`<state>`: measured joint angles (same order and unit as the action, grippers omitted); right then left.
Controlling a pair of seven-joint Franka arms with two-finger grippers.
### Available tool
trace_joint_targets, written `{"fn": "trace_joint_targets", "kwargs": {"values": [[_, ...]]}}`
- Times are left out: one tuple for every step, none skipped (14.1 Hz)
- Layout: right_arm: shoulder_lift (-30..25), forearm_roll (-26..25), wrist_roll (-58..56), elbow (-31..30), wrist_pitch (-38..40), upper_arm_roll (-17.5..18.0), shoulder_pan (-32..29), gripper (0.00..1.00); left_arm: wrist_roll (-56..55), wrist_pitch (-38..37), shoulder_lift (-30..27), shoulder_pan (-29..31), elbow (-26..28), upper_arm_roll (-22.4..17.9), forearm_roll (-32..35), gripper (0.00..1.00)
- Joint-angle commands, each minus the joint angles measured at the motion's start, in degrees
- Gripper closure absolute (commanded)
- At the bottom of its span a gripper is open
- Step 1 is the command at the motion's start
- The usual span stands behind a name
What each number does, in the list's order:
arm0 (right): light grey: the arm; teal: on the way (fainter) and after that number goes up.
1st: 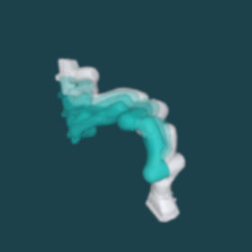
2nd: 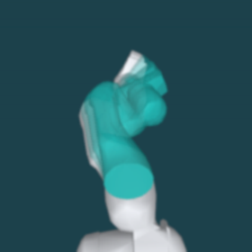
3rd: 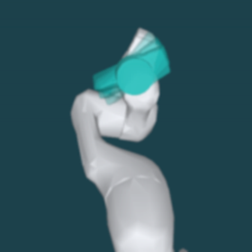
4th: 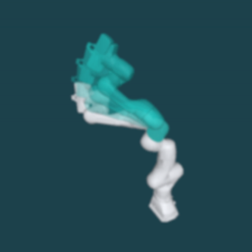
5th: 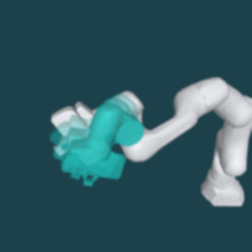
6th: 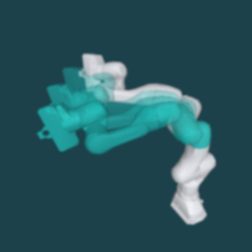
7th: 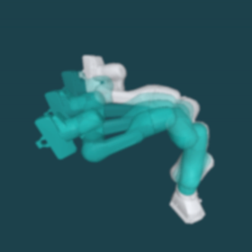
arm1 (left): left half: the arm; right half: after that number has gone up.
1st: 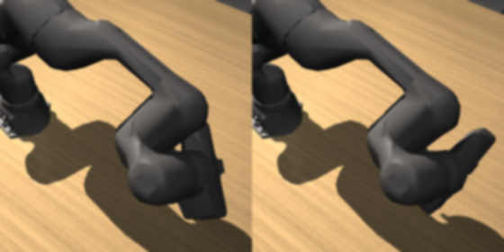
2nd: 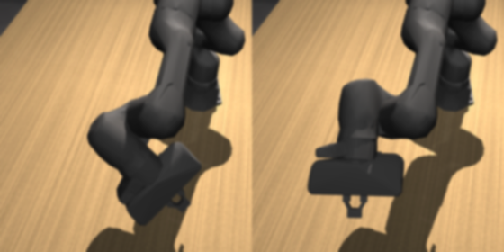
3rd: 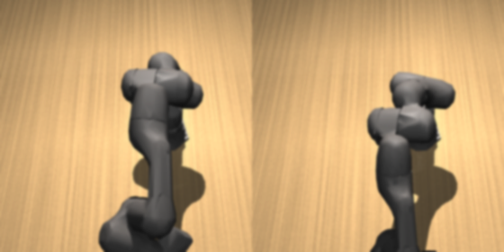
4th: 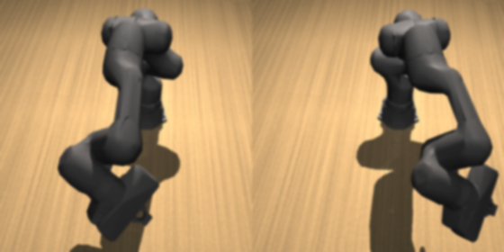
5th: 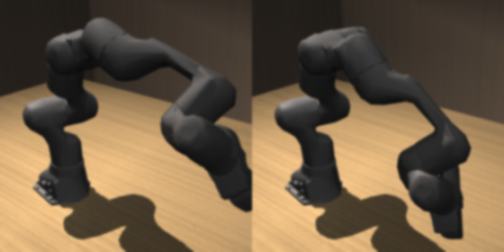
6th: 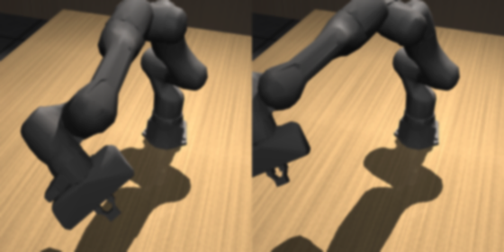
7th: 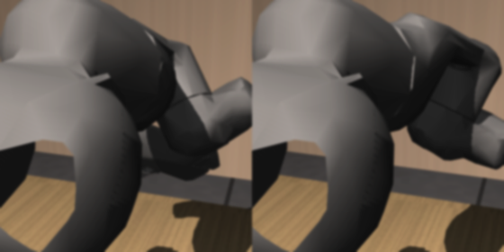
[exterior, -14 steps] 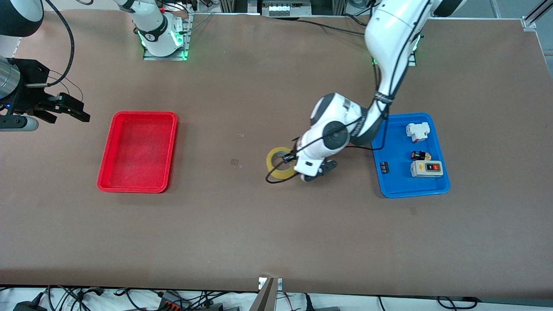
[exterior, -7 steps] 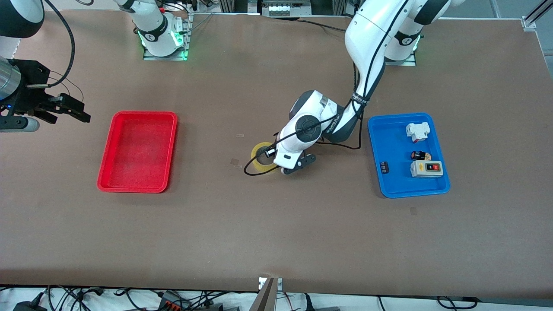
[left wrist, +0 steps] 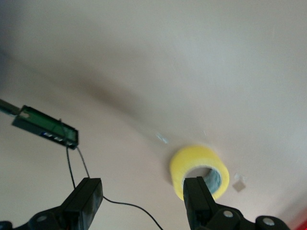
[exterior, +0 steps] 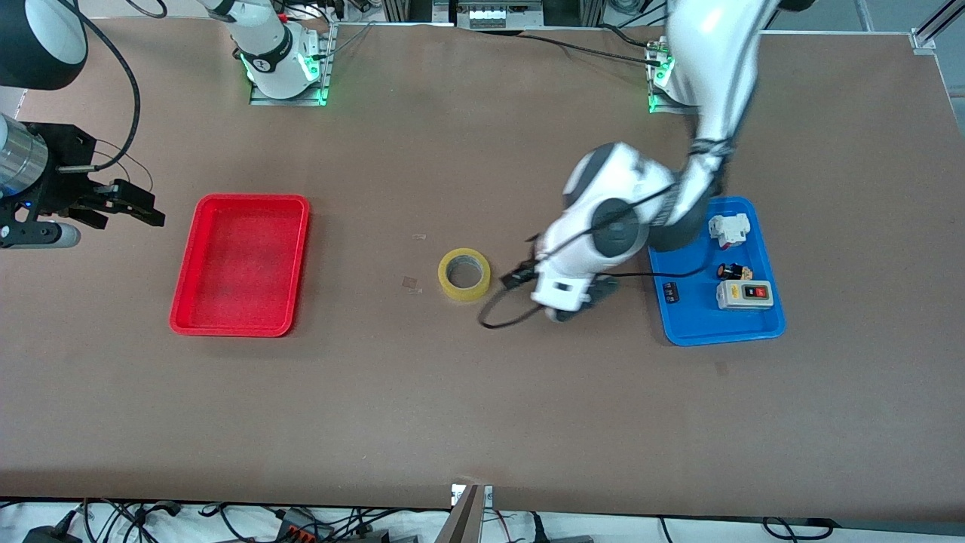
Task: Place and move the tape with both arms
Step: 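Open the left gripper and draw it back toward its base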
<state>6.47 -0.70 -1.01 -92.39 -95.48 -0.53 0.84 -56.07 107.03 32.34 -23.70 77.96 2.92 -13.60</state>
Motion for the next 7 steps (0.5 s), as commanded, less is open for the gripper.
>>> {"fn": "trace_joint_targets", "kwargs": {"values": [[0.6, 0.3, -1.2, 2.1, 2.5, -0.2, -0.4, 0.0, 5.6, -6.0, -4.7, 5.6, 2.5, 0.6, 4.8, 0.0], [0.9, -0.3, -1.2, 2.2, 3.6, -0.3, -0.4, 0.0, 8.3, -8.0, -5.7, 7.7, 2.7, 0.6, 5.6, 0.0], [1.0, -0.2, -1.1, 2.3, 3.6, -0.3, -0.4, 0.0, 12.0, -10.0, -7.0, 9.5, 3.2, 0.5, 5.9, 0.0], [0.9, -0.2, -0.8, 2.3, 3.6, -0.3, -0.3, 0.0, 15.1, -12.7, -8.1, 11.2, 3.4, 0.4, 6.3, 0.0], [2.5, 0.4, -0.7, 1.4, 2.9, -0.1, -0.1, 0.0, 19.0, -14.6, -9.8, 13.3, 4.4, 0.5, 8.4, 0.0], [8.1, 0.4, -1.1, 2.5, 4.4, 0.4, 0.1, 0.0, 22.3, -15.0, -12.1, 14.8, 6.5, 0.6, 9.6, 0.0], [9.2, 1.5, -0.1, 4.0, 4.7, 1.7, 1.2, 0.0, 25.0, -14.9, -14.1, 16.4, 8.8, 0.5, 9.9, 0.0]]}}
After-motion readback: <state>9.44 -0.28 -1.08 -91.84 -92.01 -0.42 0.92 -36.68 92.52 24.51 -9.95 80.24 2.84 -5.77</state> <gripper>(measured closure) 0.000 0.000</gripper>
